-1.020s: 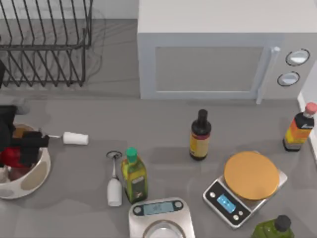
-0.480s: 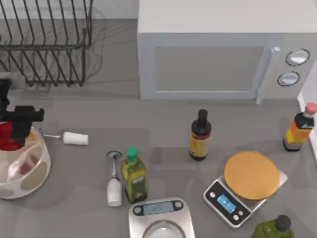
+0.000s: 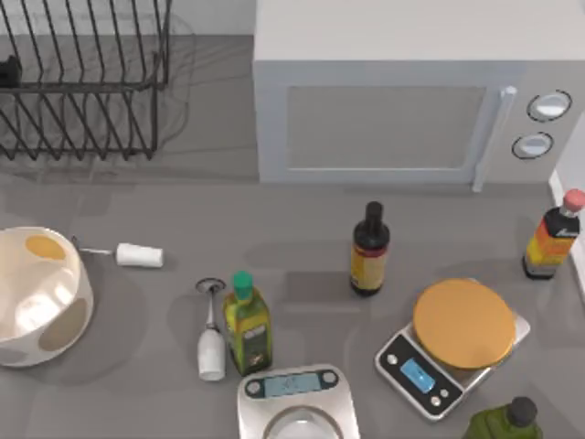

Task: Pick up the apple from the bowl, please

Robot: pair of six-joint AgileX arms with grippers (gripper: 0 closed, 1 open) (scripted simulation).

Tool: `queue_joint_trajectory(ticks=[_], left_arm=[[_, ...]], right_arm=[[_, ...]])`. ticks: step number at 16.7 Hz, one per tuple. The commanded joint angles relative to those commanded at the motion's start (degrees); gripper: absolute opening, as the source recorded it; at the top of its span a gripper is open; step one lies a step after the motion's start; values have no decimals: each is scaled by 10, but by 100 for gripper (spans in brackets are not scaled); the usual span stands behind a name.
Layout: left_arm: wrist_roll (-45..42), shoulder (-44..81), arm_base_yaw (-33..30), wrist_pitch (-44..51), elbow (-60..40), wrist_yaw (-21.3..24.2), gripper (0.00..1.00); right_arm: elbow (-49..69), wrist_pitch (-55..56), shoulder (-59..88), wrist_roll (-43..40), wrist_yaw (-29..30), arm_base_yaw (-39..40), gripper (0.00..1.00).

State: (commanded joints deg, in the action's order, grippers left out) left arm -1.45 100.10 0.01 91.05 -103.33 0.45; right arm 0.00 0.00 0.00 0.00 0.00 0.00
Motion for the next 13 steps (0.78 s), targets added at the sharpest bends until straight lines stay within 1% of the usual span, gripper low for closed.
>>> queue_joint_trajectory(ticks=[2,4,10,13], left_arm=[[1,-9,-1,51,-50,0,0],[1,-15,-1,79,-77,0,0],[2,-13,0,82,-81,0,0],[42,26,-40,71,-103,-1,0]], right_arm=[[0,0,0,0,0,0,100],[0,0,0,0,0,0,100],[0,0,0,0,0,0,100],[0,0,0,0,0,0,100]])
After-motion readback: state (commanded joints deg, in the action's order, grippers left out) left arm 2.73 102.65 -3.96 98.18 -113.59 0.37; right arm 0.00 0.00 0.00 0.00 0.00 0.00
